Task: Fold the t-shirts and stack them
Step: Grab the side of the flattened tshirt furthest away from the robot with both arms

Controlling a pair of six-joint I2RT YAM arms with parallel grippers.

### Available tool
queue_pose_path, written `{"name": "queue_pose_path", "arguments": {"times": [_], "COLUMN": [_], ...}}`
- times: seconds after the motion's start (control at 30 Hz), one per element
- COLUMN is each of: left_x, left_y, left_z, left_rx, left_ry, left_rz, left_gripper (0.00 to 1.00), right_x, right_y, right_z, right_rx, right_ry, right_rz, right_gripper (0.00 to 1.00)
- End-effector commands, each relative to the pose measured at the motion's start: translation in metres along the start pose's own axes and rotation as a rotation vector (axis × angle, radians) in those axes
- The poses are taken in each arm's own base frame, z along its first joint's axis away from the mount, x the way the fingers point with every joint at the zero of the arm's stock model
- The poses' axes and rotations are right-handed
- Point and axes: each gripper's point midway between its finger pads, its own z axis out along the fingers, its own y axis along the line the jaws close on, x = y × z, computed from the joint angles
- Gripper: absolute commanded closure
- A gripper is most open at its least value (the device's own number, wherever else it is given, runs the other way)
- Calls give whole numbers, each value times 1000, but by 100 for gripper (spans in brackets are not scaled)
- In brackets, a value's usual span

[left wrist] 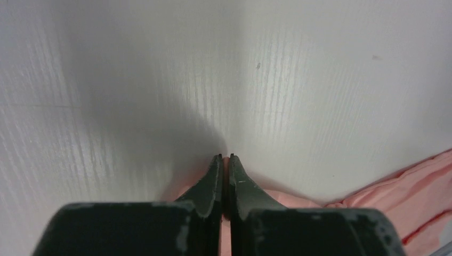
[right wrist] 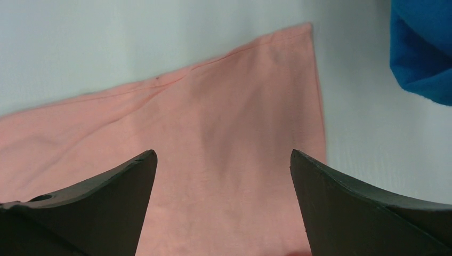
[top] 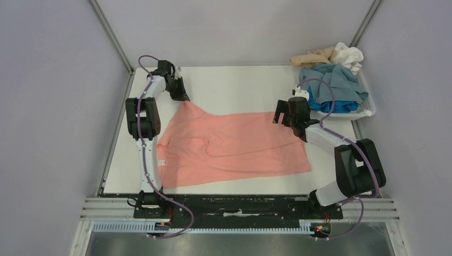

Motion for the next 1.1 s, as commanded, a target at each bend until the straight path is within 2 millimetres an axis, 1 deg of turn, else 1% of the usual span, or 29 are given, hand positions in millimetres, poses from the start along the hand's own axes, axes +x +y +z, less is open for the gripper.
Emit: {"name": "queue_pose_path", "arguments": {"times": [0.0, 0.1, 0.17, 0.2, 0.27, 0.3, 0.37, 0.43, 0.5, 0.6, 0.67, 0.73, 0.8, 0.87, 0.93, 0.97, 1.03, 1.07], "left_x": [4, 0, -4, -6, -5, -6, -4, -2, -1, 1, 1, 2, 3, 6, 11, 13, 18, 21], "left_y": [-14, -27, -36, -40, -47, -50, -54, -55, -53, -59, -66, -74, -77, -77, -76, -77, -77, -79], "left_z": [-10, -21, -30, -36, -43, -47, -54, -59, -63, -70, -74, -81, -86, -91, -94, -97, -100, -101], "left_rx": [65, 121, 155, 166, 170, 167, 167, 157, 139, 157, 185, 206, 203, 193, 184, 183, 182, 184], "left_ry": [27, 8, -22, -37, -52, -66, -81, -98, -118, -137, -160, -174, -181, -186, -186, -187, -184, -183], "left_rz": [69, 105, 134, 148, 176, 186, 200, 204, 189, 193, 190, 200, 211, 215, 219, 224, 230, 238], "left_gripper": [98, 98, 98, 98, 98, 98, 98, 98, 98, 98, 98, 98, 98, 98, 98, 98, 98, 98], "right_x": [-27, -36, -44, -44, -47, -54, -63, -67, -66, -57, -51, -42, -33, -29, -24, -22, -18, -18], "right_y": [2, -6, -12, -17, -19, -17, -14, -12, -14, -17, -15, -16, -19, -27, -32, -34, -37, -38], "right_z": [4, 9, 16, 19, 31, 37, 53, 70, 82, 97, 105, 109, 108, 102, 96, 94, 90, 88], "right_rx": [19, 80, 139, 180, 237, 246, 272, 301, 337, 377, 372, 374, 382, 413, 426, 427, 433, 435], "right_ry": [-64, -67, -73, -66, -58, -61, -63, -54, -37, -5, 15, 49, 67, 61, 58, 57, 59, 55], "right_rz": [-5, -45, -41, -30, 18, 25, 32, 28, 25, 12, 5, -6, -18, -18, -14, -12, -13, -12], "right_gripper": [2, 2, 2, 1, 1, 4, 5, 8, 9, 11, 13, 17, 19, 21, 26, 29, 42, 46]}}
